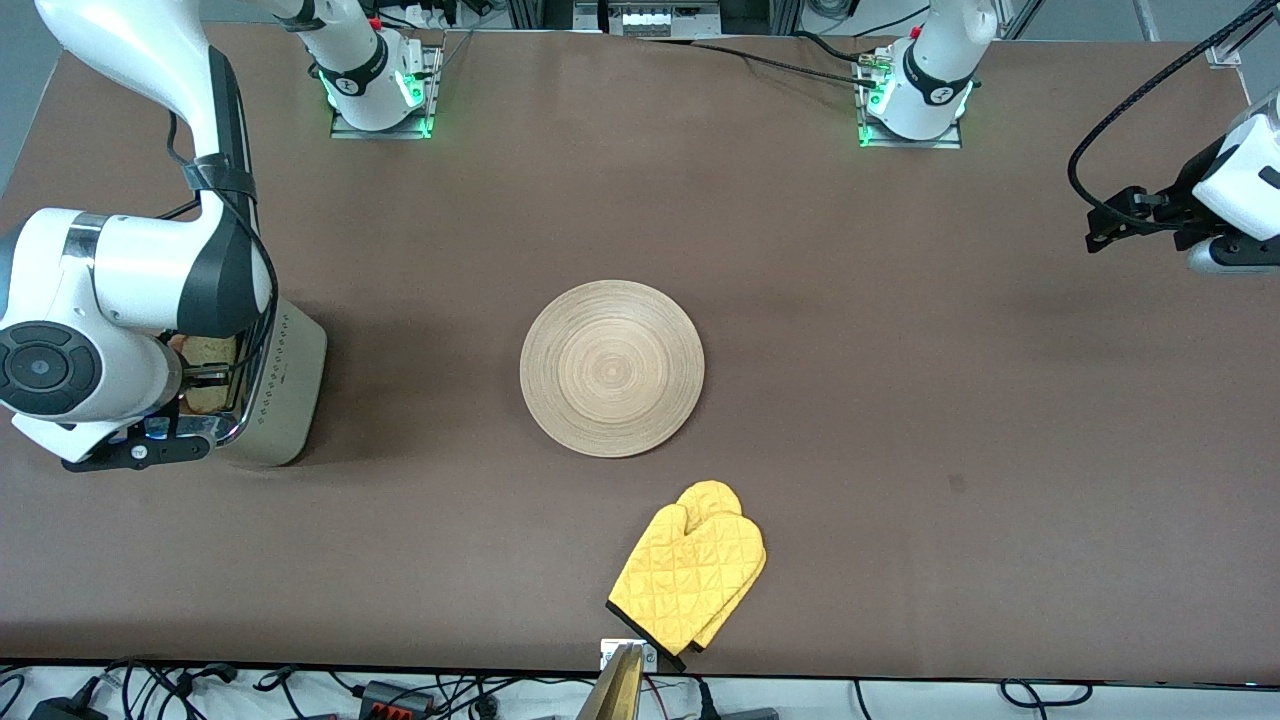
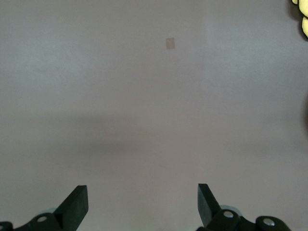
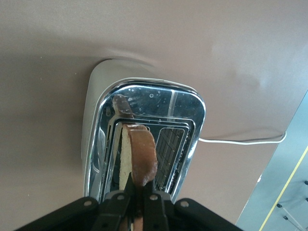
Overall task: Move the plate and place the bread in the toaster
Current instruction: 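Lower the bread slice into the toaster slot with the right gripper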
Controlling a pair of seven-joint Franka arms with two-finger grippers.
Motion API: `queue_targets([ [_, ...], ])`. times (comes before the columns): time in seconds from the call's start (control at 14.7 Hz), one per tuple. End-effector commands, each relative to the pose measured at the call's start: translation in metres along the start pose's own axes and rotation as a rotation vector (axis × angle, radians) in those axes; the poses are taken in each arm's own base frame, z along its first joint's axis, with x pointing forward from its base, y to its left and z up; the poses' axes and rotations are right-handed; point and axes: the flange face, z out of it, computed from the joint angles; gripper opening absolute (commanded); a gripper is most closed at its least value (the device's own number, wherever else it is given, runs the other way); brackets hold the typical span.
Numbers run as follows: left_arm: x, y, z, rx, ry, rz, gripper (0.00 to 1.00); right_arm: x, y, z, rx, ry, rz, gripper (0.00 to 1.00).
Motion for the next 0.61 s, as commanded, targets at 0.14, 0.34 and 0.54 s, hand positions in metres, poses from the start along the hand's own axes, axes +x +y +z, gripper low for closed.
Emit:
queue_targets([
  [0.14,0.0000,-0.0017,-0.0030,-0.016,-0.005,0.005,1.00,-0.0013,0.0030,-0.0001,0.033,0.018,0.005,0.42],
  [0.34,0.0000,-0.0015,-0.0030,-0.017,-0.005,0.005,1.00,-0.0028,-0.0003,-0.0011,0.040,0.010,0.001,0.66],
  [0.54,0.0000,-0.0017,-0.0030,-0.016,-0.005,0.005,1.00,-0.0073,0.0003,-0.0063,0.048,0.007,-0.002,0.74],
])
